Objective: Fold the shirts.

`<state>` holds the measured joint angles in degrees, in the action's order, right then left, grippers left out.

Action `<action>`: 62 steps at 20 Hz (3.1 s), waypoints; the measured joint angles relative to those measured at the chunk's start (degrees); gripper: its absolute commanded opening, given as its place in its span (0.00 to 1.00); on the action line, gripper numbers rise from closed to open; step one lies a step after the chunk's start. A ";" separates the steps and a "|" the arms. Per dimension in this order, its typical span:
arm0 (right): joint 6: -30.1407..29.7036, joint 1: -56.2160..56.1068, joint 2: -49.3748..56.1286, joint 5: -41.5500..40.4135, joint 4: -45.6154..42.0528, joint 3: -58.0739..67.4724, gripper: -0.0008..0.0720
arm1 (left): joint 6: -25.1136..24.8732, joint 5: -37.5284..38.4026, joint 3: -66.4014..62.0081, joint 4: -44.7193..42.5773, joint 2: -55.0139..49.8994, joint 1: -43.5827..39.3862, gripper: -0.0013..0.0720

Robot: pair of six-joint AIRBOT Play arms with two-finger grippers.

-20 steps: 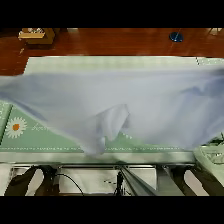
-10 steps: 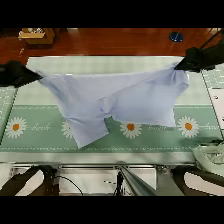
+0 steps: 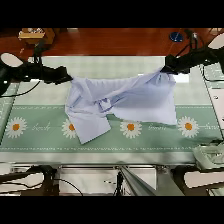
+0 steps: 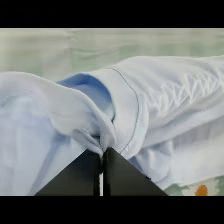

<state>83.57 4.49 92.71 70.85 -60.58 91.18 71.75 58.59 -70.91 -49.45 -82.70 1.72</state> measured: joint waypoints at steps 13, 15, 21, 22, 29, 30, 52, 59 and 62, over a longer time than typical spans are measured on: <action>-2.14 11.23 -1.86 16.90 -15.21 -0.92 0.61 | 4.87 21.84 -6.16 -7.54 -5.99 16.17 0.77; -3.04 14.32 -3.45 17.62 -11.69 -5.20 0.64 | 5.33 25.05 -2.56 -8.35 -5.99 18.25 0.77; -6.29 17.66 -6.08 16.70 -3.74 -14.88 0.67 | 5.03 25.35 4.35 -8.70 -7.34 17.55 0.77; -6.64 17.79 -6.19 16.50 -2.86 -15.78 0.67 | 4.98 24.96 4.68 -8.50 -7.76 16.74 0.77; -7.30 18.12 -6.60 16.41 0.02 -17.84 0.67 | 4.98 19.80 5.53 -6.86 -12.87 8.98 0.74; -7.32 18.12 -6.80 16.46 0.20 -17.92 0.67 | 4.98 19.43 5.51 -6.12 -13.66 7.76 0.49; -10.69 27.82 -17.18 1.38 3.89 -50.69 0.74 | 0.66 20.41 4.66 -7.23 -12.52 8.07 0.06; -8.44 24.37 -16.92 -8.26 7.82 -53.44 0.04 | -1.57 21.92 4.66 -5.73 -12.41 8.09 0.06; -7.91 21.22 -16.61 -10.03 8.98 -53.18 0.04 | -2.38 22.49 4.13 -5.09 -12.33 8.20 0.06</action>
<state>75.66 25.71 76.09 60.82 -51.59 38.00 69.36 81.08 -66.78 -54.54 -95.02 9.91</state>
